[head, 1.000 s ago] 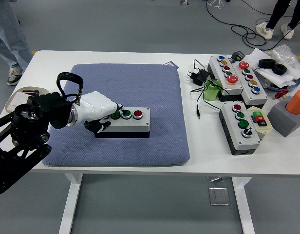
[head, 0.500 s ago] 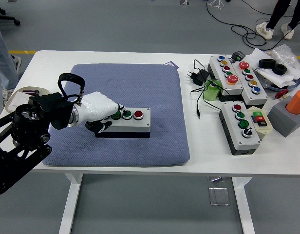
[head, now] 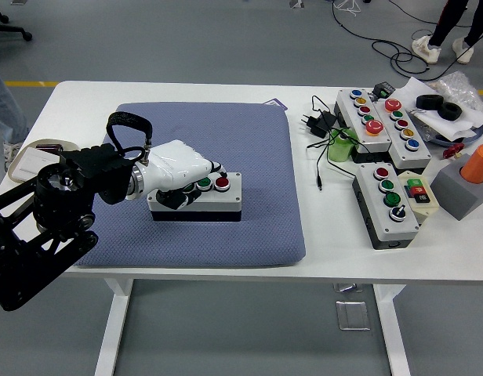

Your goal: Pick up the button,place it on the desk,press the button,press the button

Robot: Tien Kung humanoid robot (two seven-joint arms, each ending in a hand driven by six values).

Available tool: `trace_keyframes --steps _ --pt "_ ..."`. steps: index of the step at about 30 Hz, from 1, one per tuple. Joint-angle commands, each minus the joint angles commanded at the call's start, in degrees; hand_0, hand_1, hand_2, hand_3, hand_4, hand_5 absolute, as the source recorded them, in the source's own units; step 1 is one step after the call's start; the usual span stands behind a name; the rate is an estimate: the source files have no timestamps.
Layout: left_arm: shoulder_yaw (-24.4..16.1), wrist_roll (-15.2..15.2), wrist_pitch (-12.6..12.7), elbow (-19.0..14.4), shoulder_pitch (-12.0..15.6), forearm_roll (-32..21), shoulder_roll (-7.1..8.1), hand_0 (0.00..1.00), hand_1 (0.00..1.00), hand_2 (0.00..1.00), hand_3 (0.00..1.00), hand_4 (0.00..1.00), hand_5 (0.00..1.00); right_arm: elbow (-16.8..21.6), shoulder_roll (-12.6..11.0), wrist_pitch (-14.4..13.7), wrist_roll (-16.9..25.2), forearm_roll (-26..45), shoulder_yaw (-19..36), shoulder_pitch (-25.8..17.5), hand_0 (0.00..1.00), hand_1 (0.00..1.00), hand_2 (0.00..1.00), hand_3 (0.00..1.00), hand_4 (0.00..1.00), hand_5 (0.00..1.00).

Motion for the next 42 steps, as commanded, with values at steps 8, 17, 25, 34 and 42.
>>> trace_keyframes --steps 8,17,25,34,42 --pt "0.7 -0.1 0.3 3.3 -0.6 0.0 -0.89 0.173 0.082 0.093 0.879 0.47 0.002 0.0 -0.1 0.0 0.0 -0.1 0.0 0.0 0.627 0.479 0.54 0.582 0.278 0.027" --pt "2.2 0.0 -0.5 4.5 -0.4 0.0 -0.73 0.173 0.081 0.093 0.878 0.469 0.002 0.0 -0.1 0.0 0.1 -0.1 0.0 -0.2 0.627 0.478 0.54 0.582 0.277 0.026" --pt "3.6 0.0 -0.8 4.8 -0.3 0.0 -0.6 0.172 0.082 0.093 0.877 0.469 0.002 0.0 -0.1 0.0 0.1 -0.2 0.0 -0.4 0.627 0.478 0.54 0.582 0.278 0.025" --pt "-3.8 1.0 4.9 0.8 1.2 0.0 -0.44 0.174 0.091 0.102 0.881 0.507 0.002 0.0 -0.2 0.0 0.1 -0.3 0.1 -0.7 0.627 0.478 0.54 0.582 0.278 0.024" --pt "-14.6 5.1 16.3 -0.1 3.3 -4.4 -0.75 0.204 0.367 0.401 0.99 0.898 0.998 0.0 -0.1 -0.1 0.1 -0.4 0.3 -0.6 0.627 0.477 0.539 0.582 0.279 0.023"
